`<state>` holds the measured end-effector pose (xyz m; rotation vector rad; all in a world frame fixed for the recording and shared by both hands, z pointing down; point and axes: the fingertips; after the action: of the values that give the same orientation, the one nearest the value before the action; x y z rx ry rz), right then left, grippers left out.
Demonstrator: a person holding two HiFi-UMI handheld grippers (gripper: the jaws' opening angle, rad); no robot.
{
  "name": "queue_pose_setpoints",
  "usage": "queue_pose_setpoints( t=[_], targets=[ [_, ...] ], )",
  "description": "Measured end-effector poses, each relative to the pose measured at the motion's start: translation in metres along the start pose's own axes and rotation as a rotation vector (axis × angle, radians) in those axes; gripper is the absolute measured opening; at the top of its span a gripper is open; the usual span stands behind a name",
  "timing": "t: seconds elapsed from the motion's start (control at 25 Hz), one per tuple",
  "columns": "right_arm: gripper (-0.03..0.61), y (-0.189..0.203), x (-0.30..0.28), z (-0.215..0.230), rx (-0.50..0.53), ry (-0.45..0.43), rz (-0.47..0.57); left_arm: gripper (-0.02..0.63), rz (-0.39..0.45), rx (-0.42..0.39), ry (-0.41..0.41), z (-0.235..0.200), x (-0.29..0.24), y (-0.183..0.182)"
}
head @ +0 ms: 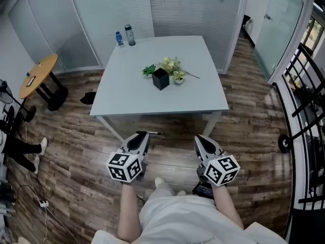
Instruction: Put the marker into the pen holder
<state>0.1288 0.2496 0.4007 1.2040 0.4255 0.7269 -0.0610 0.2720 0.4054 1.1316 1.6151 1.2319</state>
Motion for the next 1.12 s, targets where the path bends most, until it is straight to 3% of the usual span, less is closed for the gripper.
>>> queue_pose_setpoints(
  t=[0.32, 0.6, 1.12],
  targets=[
    [0.015, 0.008, -0.004, 0.022, 0.000, 0.028, -0.042, 0.052, -0.007, 0.033, -0.007, -0.006, -0.012, 0.007],
    [0.016, 0.013, -0.036, 0.061, -0.006, 0.050, -0.057, 0.052, -0.013, 0.056, -0.004, -0.024, -0.059, 0.016],
    [0.016, 0.007, -0.214, 0.160, -0.026, 0.085, -0.093, 0.052, -0.046, 0.078, 0.008, -0.137, -0.231, -0.012]
  ],
)
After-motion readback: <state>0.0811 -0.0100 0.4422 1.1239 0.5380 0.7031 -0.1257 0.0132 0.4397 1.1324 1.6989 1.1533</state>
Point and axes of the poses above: the fingertips, and each gripper's own axes: x backward along the fingers, z to its right, y out of its underside, and after that the axes turned 11 degrees about z, right-handed
